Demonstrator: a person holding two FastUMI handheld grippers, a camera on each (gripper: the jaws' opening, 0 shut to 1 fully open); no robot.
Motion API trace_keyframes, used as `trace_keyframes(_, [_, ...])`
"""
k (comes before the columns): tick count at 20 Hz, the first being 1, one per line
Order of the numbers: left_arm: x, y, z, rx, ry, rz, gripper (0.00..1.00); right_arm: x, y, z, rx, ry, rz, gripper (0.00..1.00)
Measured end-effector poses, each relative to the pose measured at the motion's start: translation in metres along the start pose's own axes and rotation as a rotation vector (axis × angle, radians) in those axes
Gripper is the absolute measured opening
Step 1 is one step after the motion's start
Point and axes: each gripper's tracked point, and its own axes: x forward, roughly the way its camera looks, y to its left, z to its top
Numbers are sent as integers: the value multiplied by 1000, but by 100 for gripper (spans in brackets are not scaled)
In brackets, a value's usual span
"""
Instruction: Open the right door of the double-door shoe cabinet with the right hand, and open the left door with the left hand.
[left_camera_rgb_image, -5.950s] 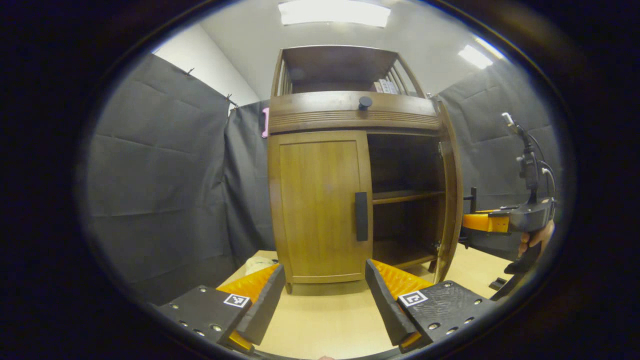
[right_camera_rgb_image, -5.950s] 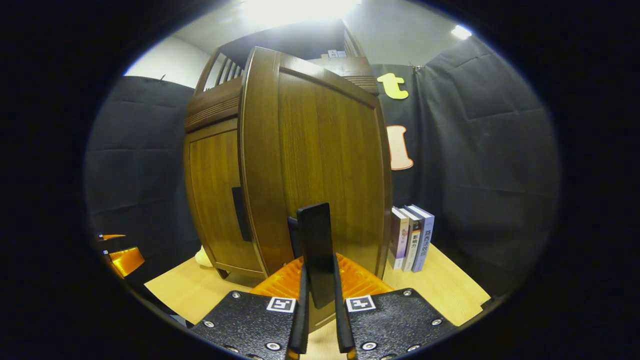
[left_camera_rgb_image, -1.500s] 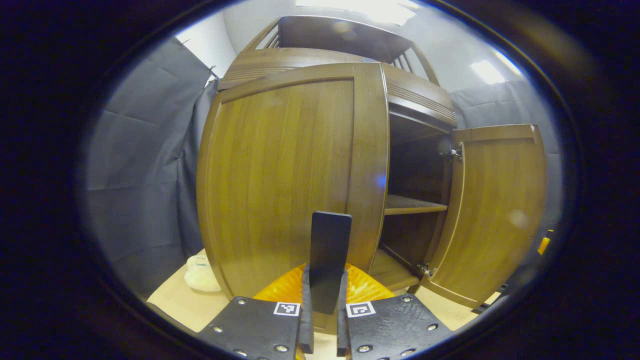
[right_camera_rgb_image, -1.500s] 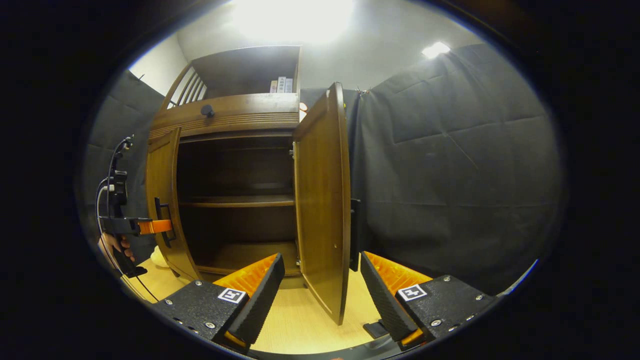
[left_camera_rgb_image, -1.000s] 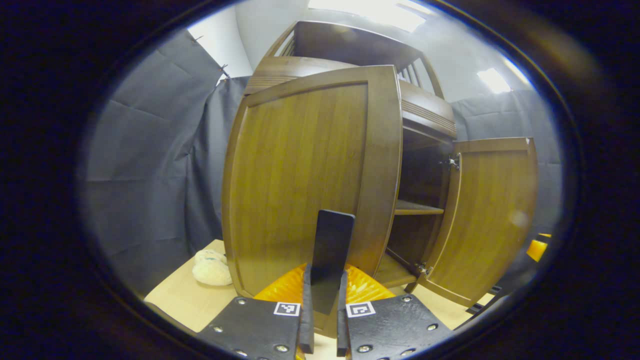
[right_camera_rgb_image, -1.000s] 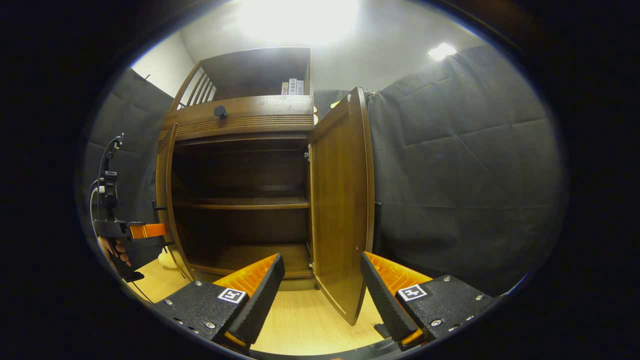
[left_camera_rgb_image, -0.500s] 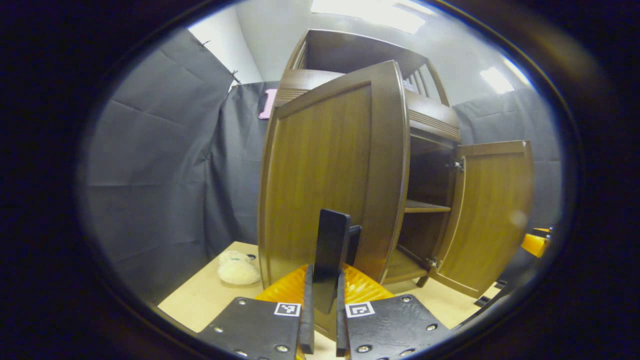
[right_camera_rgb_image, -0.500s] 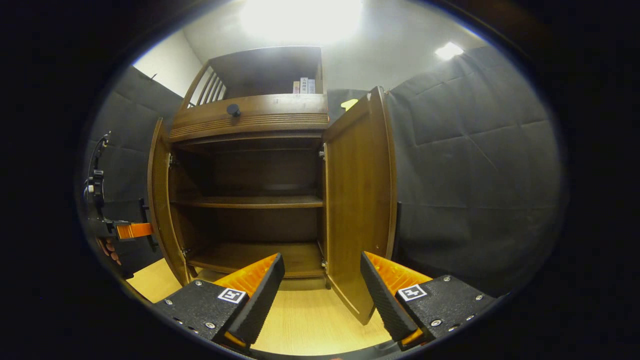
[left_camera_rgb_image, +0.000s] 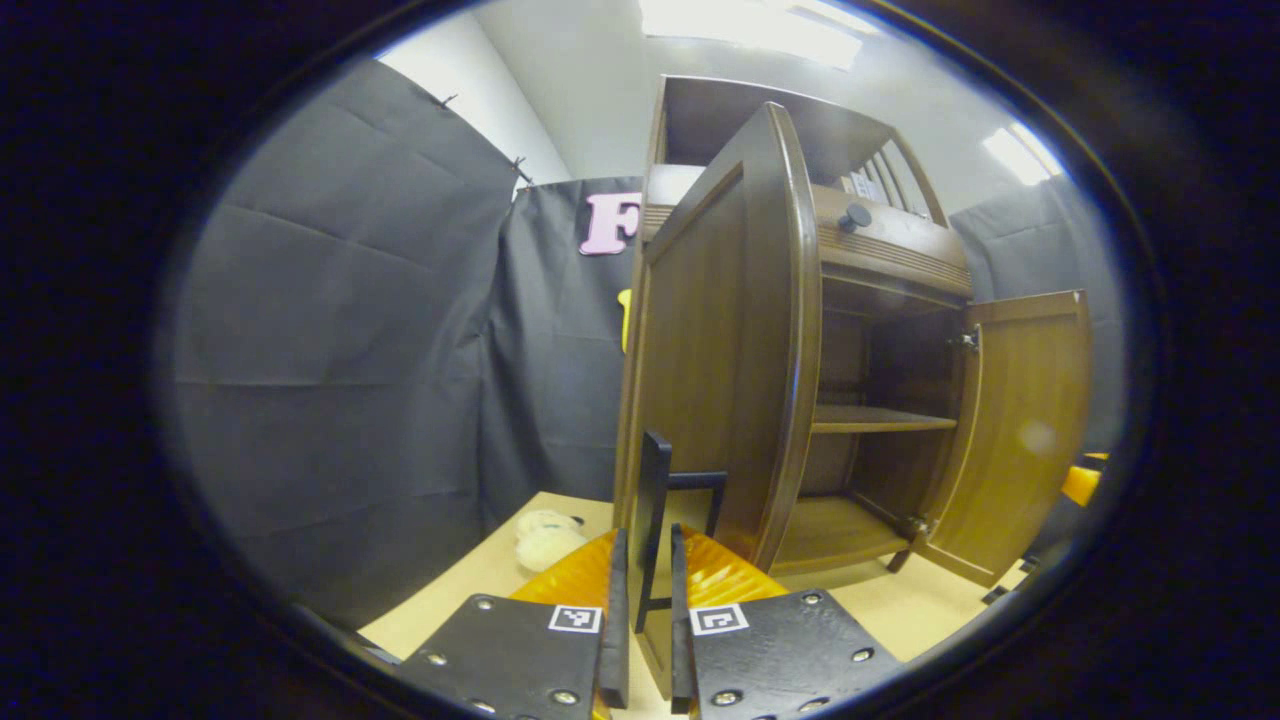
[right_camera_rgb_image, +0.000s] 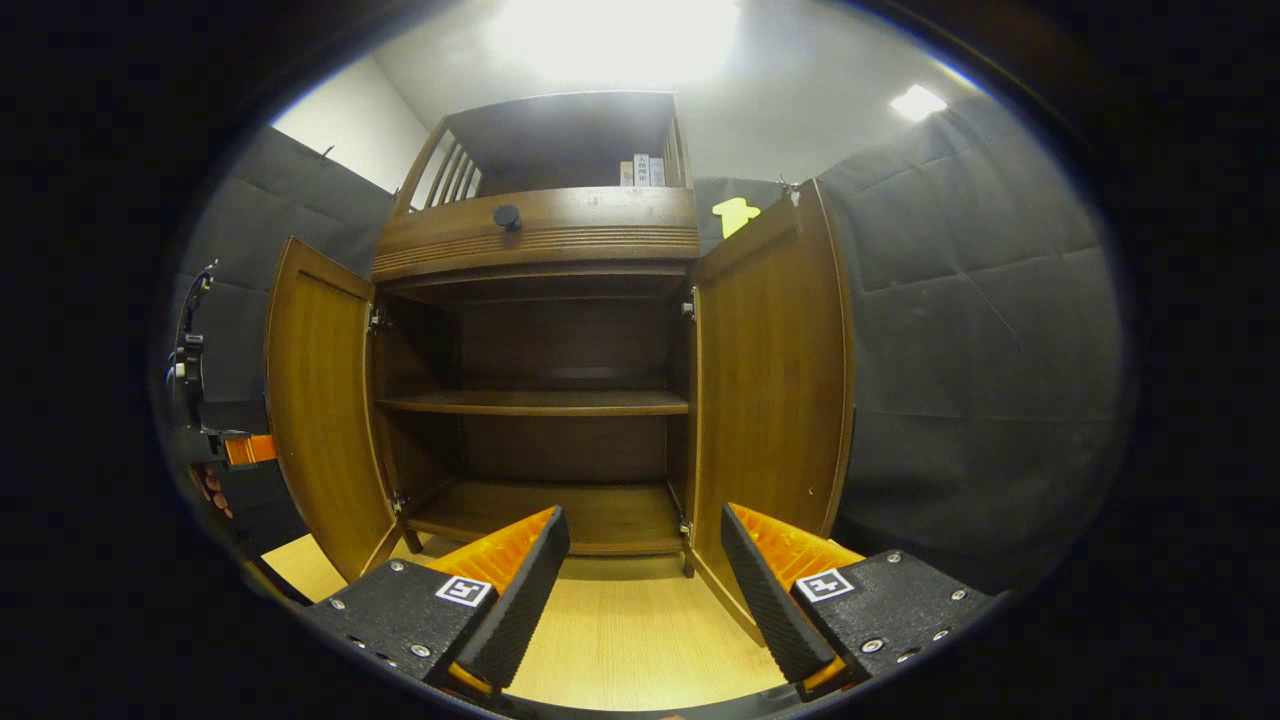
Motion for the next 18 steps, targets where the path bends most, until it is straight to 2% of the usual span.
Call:
trace_keyframes(1, [-2, 1, 0, 1, 1, 2, 22, 0, 4, 2, -3, -8, 7, 94])
trace_keyframes(6, [-8, 26, 1, 26, -2, 73, 18, -1, 15, 7, -3, -26, 41, 94])
trace_keyframes(12, [-29, 57, 6, 83, -15, 171, 13, -6, 7, 13, 8, -26, 64, 94])
trace_keyframes(13, [-33, 61, 7, 91, -17, 188, 22, -8, 5, 15, 13, -22, 66, 94])
trace_keyframes(15, [-34, 52, 12, 96, -20, 158, 18, -16, 1, 22, 22, -36, 74, 95])
trace_keyframes(18, [-48, 51, 27, 127, -60, 162, 14, -24, -3, 34, 26, -57, 82, 94])
